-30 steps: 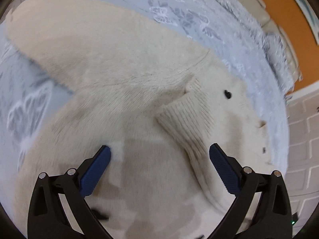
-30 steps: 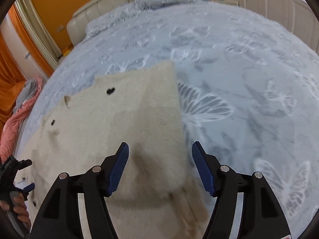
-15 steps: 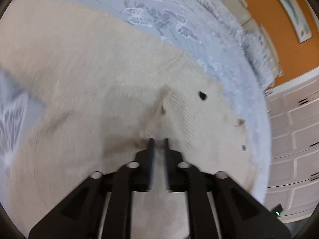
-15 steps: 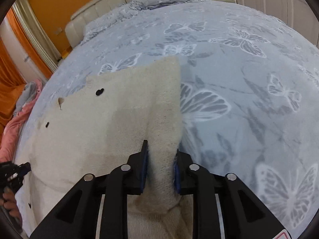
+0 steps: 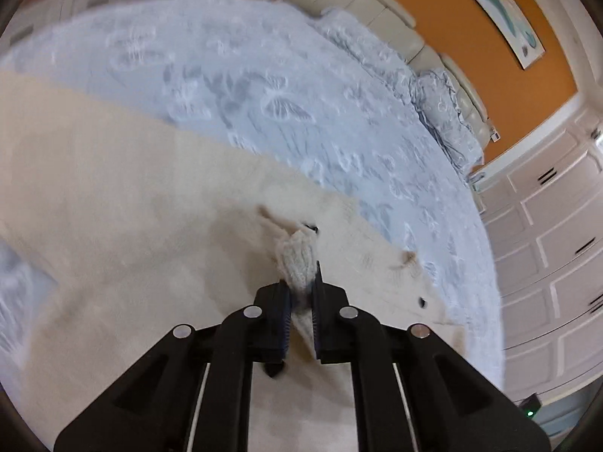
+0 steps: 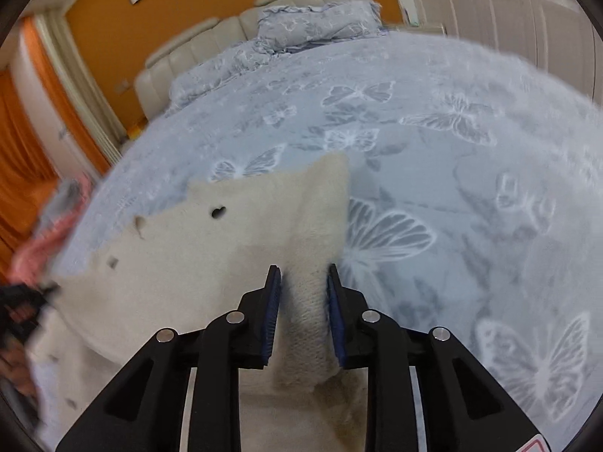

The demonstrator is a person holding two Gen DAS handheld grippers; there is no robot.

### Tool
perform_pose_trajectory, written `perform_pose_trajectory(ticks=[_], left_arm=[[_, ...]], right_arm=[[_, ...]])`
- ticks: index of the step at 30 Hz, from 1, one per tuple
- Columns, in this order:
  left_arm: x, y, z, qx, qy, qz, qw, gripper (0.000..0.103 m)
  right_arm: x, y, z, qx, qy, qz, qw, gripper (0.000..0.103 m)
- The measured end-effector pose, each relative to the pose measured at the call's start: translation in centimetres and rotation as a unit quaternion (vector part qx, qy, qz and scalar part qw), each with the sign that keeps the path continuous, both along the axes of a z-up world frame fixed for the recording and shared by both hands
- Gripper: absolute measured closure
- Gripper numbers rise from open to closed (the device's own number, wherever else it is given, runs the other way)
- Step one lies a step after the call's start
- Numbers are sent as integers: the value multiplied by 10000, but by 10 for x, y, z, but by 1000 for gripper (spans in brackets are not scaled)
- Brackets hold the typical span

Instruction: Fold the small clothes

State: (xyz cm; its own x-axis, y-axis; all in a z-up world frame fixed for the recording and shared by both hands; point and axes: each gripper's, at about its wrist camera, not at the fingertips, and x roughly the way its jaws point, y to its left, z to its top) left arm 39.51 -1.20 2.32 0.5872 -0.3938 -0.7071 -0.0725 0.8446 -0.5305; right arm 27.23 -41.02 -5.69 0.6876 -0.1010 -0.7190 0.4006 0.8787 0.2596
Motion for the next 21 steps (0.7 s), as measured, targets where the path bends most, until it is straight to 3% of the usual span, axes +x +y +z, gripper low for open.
perform_pose_trajectory(ticks=[1, 3, 5, 9, 12, 13, 15, 16, 17, 18, 19, 21], left_arm=[[3, 3, -14, 156, 230, 42, 9996, 95], [5, 13, -51, 338, 826, 183, 9958, 95], [-6, 27, -62, -176, 661, 296, 9972, 95], [-9, 21, -58, 3, 613, 233, 9979, 94], [-9, 21, -57, -30, 656, 272, 9975, 93], [-9, 22, -57, -101, 688, 265, 9972, 92], [-18, 38, -47, -398, 616, 267, 9969, 87], [-21, 46, -42, -486, 512, 335, 9969, 79], [-31, 69, -34, -510, 386, 563, 9964, 60], [-36, 89, -29, -489, 317, 756, 9954, 52], [-44, 110, -26, -420, 260, 971, 9940, 46], [-53, 168, -24, -167, 273, 1473, 9886, 46]], right_arm=[[7, 0, -14, -99, 389, 26, 9992, 81], [6, -3, -22, -3, 349, 34, 9994, 80], [4, -5, -7, 174, 311, -135, 9993, 81], [-7, 12, 25, -29, -246, -105, 9996, 80], [19, 30, -18, -684, 887, 386, 9930, 84], [15, 42, -12, -1138, 720, 416, 9900, 84], [13, 56, 3, -1132, 837, 541, 9886, 81], [5, 62, 12, -909, 679, 620, 9916, 80], [-9, 73, 22, -615, 419, 761, 9943, 77], [-21, 85, 26, -481, 329, 924, 9940, 73], [-31, 94, 26, -467, 318, 1013, 9933, 66], [-58, 120, 17, -459, 382, 1259, 9902, 64]])
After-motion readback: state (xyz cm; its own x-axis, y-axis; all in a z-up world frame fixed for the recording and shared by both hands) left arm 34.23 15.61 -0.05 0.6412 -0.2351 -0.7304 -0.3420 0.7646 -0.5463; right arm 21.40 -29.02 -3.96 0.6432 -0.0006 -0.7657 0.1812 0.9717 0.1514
